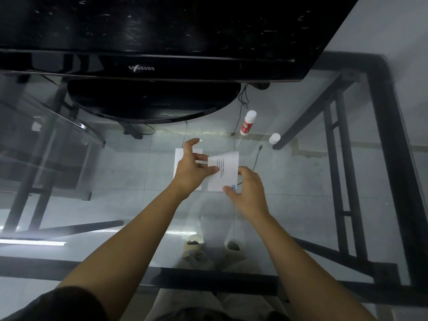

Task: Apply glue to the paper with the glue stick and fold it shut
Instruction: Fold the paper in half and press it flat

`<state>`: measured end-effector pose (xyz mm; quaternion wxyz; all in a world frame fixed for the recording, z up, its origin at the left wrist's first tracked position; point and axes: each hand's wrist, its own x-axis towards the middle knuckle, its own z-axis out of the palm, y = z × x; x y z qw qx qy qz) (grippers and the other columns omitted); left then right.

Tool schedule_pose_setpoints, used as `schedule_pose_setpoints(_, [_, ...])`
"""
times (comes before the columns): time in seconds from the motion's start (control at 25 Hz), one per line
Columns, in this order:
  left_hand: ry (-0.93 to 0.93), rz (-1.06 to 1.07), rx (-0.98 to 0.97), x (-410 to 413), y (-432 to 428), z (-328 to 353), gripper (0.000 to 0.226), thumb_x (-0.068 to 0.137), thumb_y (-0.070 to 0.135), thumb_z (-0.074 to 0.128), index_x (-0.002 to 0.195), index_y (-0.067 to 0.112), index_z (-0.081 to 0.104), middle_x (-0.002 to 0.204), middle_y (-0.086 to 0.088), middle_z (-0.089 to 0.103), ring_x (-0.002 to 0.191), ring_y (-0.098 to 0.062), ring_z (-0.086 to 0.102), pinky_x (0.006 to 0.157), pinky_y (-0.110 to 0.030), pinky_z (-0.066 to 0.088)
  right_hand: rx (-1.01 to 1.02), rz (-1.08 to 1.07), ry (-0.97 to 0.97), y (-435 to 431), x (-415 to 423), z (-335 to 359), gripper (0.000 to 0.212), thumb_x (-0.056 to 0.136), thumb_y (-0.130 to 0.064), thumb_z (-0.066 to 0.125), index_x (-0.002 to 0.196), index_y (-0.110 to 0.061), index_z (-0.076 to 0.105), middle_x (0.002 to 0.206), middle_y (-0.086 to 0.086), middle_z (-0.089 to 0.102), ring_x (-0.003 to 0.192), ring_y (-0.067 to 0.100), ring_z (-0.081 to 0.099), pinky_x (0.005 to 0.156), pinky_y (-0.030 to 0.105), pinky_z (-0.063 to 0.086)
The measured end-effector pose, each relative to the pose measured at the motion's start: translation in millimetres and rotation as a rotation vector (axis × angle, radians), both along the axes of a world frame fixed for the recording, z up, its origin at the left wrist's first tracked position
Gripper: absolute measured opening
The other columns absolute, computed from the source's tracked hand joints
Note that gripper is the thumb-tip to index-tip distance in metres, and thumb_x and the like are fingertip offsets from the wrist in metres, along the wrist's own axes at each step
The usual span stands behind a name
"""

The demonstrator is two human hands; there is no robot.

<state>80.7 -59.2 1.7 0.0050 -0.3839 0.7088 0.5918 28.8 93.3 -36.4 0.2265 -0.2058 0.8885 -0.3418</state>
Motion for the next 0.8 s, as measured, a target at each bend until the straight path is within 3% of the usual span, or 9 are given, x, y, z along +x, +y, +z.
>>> schedule_pose_setpoints(0.12, [0.006,0.012,-0.029,0,4,0,0.083,0.073,0.011,0.078,0.133,0.028,0.024,0.099,0.0,0.056,0.08,-0.016,0.066,0.067,-0.019,0.052,-0.134,-0.088,-0.148,0,-1,8,0.033,0.086,-0.03,0.061,0.114,-0.017,0.05,0.121,0.004,0.06,0.09,0.01,0.056,0.061,0.005,0.046])
schedule_pose_setpoints(0.2, [0.014,-0.017,-0.017,0,6,1,0.076,0.074,0.015,0.077,0.131,0.026,0.029,0.097,0.004,0.056,0.08,-0.012,0.064,0.066,-0.017,0.052,-0.198,-0.174,-0.166,1,-5,14,0.019,0.089,-0.028,0.056,0.105,-0.018,0.056,0.112,0.006,0.065,0.078,0.006,0.058,0.055,0.003,0.045])
schedule_pose_setpoints(0.28, [0.036,-0.094,-0.091,5,0,2,0.055,0.078,0.021,0.073,0.125,0.023,0.043,0.101,0.007,0.059,0.085,-0.012,0.063,0.069,-0.014,0.051,-0.261,-0.253,-0.219,6,-10,19,0.007,0.089,-0.025,0.056,0.094,-0.021,0.058,0.103,0.003,0.066,0.075,0.004,0.059,0.055,0.004,0.045])
schedule_pose_setpoints(0.4, [0.102,-0.356,-0.648,32,-34,-7,0.022,0.084,0.006,0.065,0.106,0.006,0.066,0.109,-0.012,0.067,0.095,-0.029,0.063,0.083,-0.026,0.048,-0.296,-0.302,-0.283,21,-15,23,0.004,0.088,-0.023,0.059,0.092,-0.024,0.059,0.098,-0.004,0.065,0.08,0.005,0.062,0.058,0.007,0.048])
schedule_pose_setpoints(0.44, [0.099,-0.454,-0.829,43,-46,-12,0.022,0.082,0.001,0.065,0.104,0.002,0.068,0.108,-0.017,0.068,0.095,-0.036,0.061,0.085,-0.035,0.048,-0.304,-0.324,-0.285,29,-18,24,0.006,0.088,-0.022,0.06,0.093,-0.024,0.059,0.097,-0.005,0.065,0.08,0.005,0.062,0.058,0.007,0.048])
schedule_pose_setpoints(0.52, [0.067,-0.573,-0.994,61,-57,-21,0.025,0.078,-0.001,0.07,0.103,-0.001,0.069,0.107,-0.021,0.068,0.092,-0.041,0.061,0.083,-0.044,0.05,-0.316,-0.363,-0.277,42,-22,26,0.009,0.087,-0.023,0.061,0.096,-0.024,0.06,0.097,-0.006,0.065,0.082,0.004,0.063,0.059,0.008,0.049])
schedule_pose_setpoints(0.68, [0.079,-0.583,-0.997,52,-26,-30,0.025,0.078,0.004,0.072,0.102,-0.001,0.069,0.105,-0.021,0.069,0.09,-0.041,0.062,0.08,-0.045,0.053,-0.293,-0.407,-0.261,62,-29,32,0.018,0.086,-0.025,0.061,0.103,-0.02,0.062,0.101,-0.005,0.064,0.086,0.008,0.063,0.064,0.014,0.05])
schedule_pose_setpoints(0.8, [0.112,-0.583,-0.95,32,8,-30,0.025,0.08,0.005,0.069,0.104,-0.001,0.068,0.107,-0.02,0.069,0.092,-0.041,0.061,0.081,-0.044,0.053,-0.291,-0.459,-0.227,75,-32,41,0.016,0.085,-0.027,0.063,0.101,-0.024,0.06,0.101,-0.006,0.063,0.082,0.007,0.063,0.059,0.013,0.05])
